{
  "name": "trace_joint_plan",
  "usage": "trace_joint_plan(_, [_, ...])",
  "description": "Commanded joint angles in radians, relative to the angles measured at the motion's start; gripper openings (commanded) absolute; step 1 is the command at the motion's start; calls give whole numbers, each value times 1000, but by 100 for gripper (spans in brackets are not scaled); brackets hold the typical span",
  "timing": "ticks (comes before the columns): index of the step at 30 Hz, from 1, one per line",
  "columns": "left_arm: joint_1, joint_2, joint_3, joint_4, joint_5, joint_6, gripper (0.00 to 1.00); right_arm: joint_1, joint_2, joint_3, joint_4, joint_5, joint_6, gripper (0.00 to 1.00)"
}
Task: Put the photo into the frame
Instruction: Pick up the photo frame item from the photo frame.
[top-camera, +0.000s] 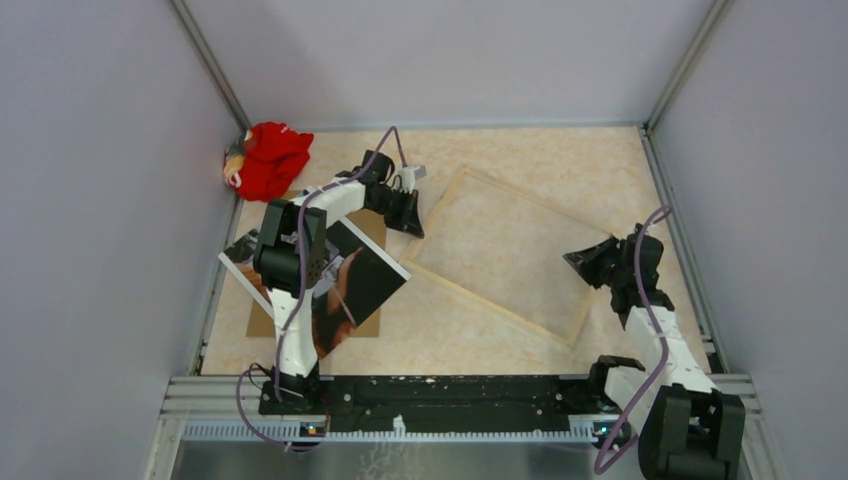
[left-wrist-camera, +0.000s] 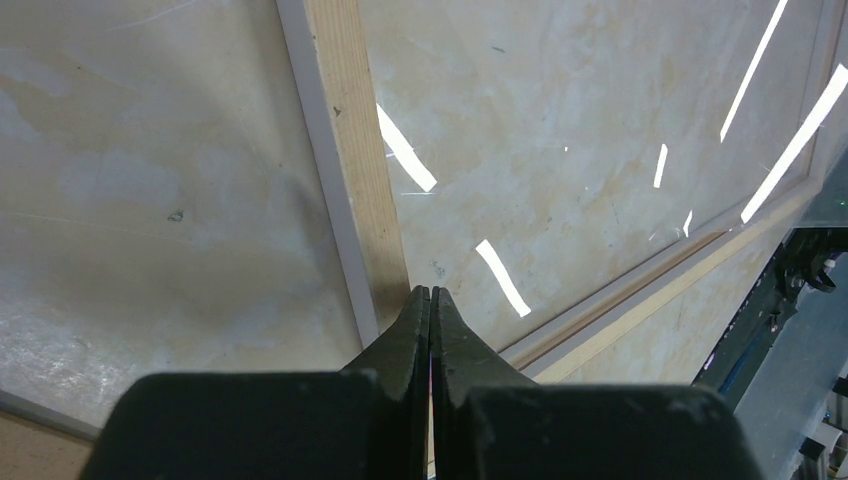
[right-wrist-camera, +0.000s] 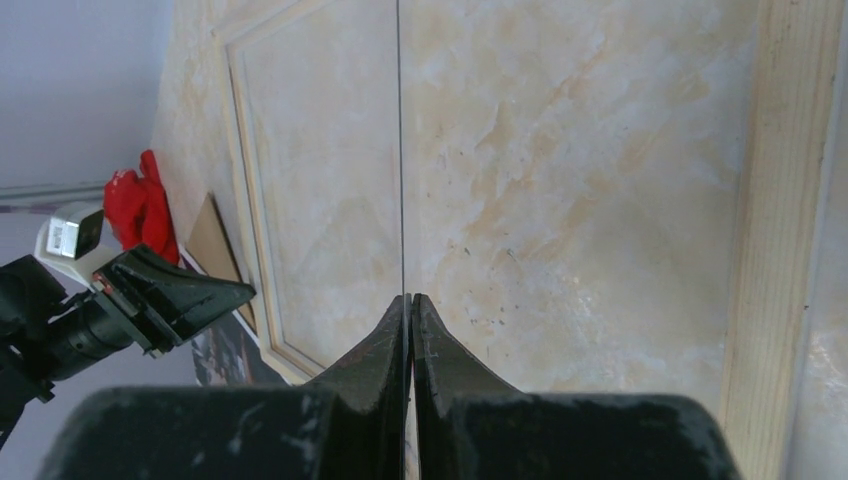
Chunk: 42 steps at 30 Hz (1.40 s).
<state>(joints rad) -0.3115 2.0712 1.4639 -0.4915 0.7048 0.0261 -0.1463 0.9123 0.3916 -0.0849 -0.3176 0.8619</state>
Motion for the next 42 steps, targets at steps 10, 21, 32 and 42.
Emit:
trace_joint_plan(10, [-5,16,-5,-2,34,25,0,-9,-24,-55,299,-109,173,0])
trace_joint_plan(21, [62,-13,137,-62,24,43,1,-15,-80,-42,347,-140,197,0])
trace_joint_plan(32, [70,65,76,-55,37,61,0,-16,-86,-62,523,-201,270,0])
trace_joint_plan(42, [57,64,53,-45,43,70,0,-14,-56,-88,633,-228,315,0])
